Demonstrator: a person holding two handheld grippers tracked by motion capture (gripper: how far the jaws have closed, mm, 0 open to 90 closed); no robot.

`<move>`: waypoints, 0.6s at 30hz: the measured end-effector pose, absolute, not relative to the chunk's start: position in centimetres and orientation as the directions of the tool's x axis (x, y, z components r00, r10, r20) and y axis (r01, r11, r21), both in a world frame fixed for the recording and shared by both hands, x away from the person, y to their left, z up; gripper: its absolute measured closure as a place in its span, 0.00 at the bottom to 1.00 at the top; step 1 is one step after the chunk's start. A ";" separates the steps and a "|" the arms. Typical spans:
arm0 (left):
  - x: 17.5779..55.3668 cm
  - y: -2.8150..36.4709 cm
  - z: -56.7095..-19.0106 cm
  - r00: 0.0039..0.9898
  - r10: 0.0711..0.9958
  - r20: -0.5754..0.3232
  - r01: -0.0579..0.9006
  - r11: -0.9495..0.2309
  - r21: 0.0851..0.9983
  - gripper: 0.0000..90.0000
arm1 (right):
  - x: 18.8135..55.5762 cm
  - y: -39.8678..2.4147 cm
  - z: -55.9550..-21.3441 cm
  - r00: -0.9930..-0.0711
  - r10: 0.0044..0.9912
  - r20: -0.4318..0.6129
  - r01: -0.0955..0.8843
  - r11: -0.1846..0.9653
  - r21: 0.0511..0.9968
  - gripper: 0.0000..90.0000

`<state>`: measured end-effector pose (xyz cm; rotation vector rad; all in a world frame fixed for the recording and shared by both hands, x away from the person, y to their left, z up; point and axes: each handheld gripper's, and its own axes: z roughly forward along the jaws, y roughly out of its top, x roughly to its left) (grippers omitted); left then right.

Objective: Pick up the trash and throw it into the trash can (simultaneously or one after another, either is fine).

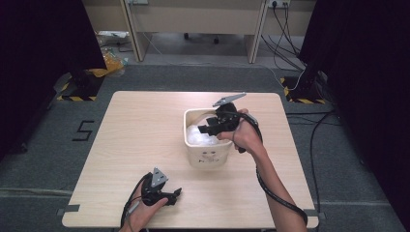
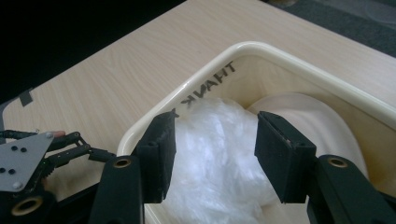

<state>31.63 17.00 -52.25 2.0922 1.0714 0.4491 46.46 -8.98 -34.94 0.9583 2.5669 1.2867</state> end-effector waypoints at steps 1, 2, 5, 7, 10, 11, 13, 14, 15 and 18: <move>31.6 17.0 -52.3 0.591 0.806 -0.020 0.550 -0.385 0.741 0.15 | 46.3 -9.4 -34.9 -0.791 0.588 0.172 0.484 0.428 0.763 0.53; 31.6 17.0 -52.3 0.591 0.806 -0.020 0.550 -0.385 0.741 0.15 | 46.1 -9.9 -35.0 -0.789 0.589 0.175 0.482 0.417 0.771 0.52; 31.6 17.0 -52.3 0.591 0.806 -0.020 0.550 -0.385 0.741 0.15 | 45.5 -11.2 -35.4 -0.775 0.605 0.180 0.480 0.381 0.790 0.50; 31.6 17.0 -52.3 0.590 0.807 -0.022 0.550 -0.382 0.742 0.15 | 45.0 -12.2 -35.7 -0.769 0.613 0.182 0.476 0.358 0.803 0.49; 31.6 17.0 -52.3 0.592 0.806 -0.019 0.550 -0.386 0.740 0.15 | 44.3 -13.6 -36.0 -0.758 0.623 0.192 0.474 0.324 0.819 0.48; 31.6 17.0 -52.3 0.591 0.806 -0.020 0.550 -0.386 0.740 0.15 | 44.1 -14.0 -36.1 -0.756 0.626 0.193 0.472 0.316 0.823 0.48; 31.6 17.0 -52.3 0.591 0.807 -0.021 0.551 -0.384 0.741 0.15 | 43.7 -15.0 -36.3 -0.747 0.635 0.197 0.471 0.297 0.831 0.48; 31.6 17.0 -52.3 0.591 0.806 -0.020 0.550 -0.386 0.741 0.15 | 43.5 -15.5 -36.4 -0.740 0.642 0.199 0.472 0.286 0.834 0.48; 31.6 17.0 -52.3 0.591 0.806 -0.020 0.551 -0.385 0.740 0.15 | 43.3 -16.1 -36.6 -0.734 0.649 0.202 0.474 0.275 0.836 0.48; 31.6 17.0 -52.3 0.591 0.807 -0.020 0.550 -0.385 0.741 0.15 | 42.6 -17.6 -37.1 -0.714 0.667 0.212 0.476 0.241 0.846 0.48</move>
